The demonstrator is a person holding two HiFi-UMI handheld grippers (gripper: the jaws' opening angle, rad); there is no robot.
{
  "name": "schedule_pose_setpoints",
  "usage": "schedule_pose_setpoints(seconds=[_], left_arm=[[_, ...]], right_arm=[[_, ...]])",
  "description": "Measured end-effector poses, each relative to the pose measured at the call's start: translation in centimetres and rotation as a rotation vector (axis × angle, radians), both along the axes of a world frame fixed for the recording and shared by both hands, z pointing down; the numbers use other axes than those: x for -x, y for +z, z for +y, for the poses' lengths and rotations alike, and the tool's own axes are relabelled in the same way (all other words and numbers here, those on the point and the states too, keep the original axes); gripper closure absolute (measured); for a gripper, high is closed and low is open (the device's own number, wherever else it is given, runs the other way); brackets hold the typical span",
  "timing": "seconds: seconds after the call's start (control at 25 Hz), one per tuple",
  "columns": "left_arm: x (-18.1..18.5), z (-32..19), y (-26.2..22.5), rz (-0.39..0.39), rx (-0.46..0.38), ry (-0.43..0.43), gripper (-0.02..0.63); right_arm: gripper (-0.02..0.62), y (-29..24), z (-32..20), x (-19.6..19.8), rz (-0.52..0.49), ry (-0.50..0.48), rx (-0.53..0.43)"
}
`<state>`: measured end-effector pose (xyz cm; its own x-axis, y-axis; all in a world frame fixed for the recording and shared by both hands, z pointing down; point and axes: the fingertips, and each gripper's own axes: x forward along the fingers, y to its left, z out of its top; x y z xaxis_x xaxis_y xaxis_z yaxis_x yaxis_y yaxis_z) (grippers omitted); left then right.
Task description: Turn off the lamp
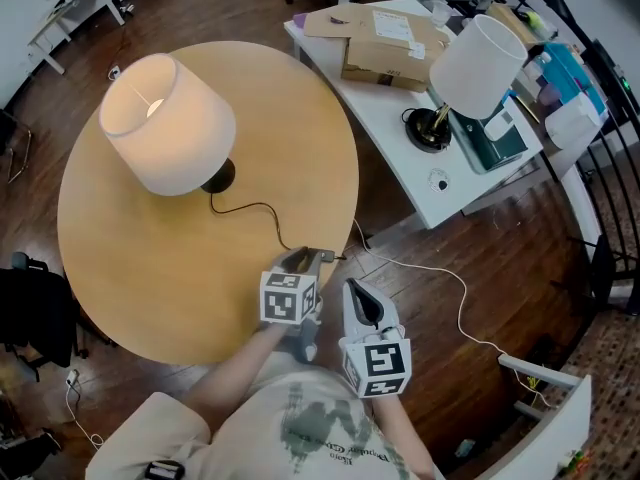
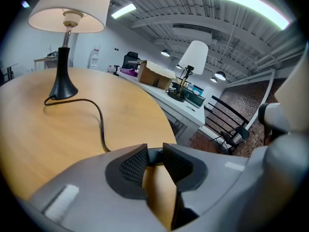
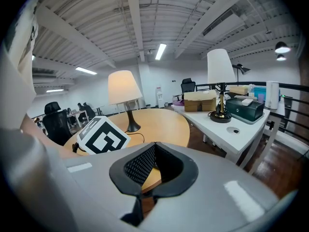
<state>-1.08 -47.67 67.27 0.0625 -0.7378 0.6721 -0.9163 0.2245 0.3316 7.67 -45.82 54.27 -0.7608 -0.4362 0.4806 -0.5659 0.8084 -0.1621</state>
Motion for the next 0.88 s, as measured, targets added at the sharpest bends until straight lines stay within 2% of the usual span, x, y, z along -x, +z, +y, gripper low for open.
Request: schedule_pose_setpoints(seconds=[0.04,0.52,0.64,0.88], left_arm=[[0.1,0.1,0.1,-0.010,0.007,0.000,0.543],[0.2,0.8,-0.8,-0.024,-0.004,-0.026,0.541],[0.5,1.4,-2.3,-0.043,-0.044,-0.029,0.541],[1.4,3.7,-7.5,-0.128,-0.184,-0.047,0.541]], right_arm=[[0.595,-0.1,0.0,0.1,0.001,-0.003,-0.001],[0.595,-0.4,0.2,0.8,-0.011,-0.003,0.004],[0.595,-0.9,0.6,0.8,-0.024,-0.006,-0.015],[0.595,-2.2,3.2,1.0,-0.070,-0.029,-0.050]])
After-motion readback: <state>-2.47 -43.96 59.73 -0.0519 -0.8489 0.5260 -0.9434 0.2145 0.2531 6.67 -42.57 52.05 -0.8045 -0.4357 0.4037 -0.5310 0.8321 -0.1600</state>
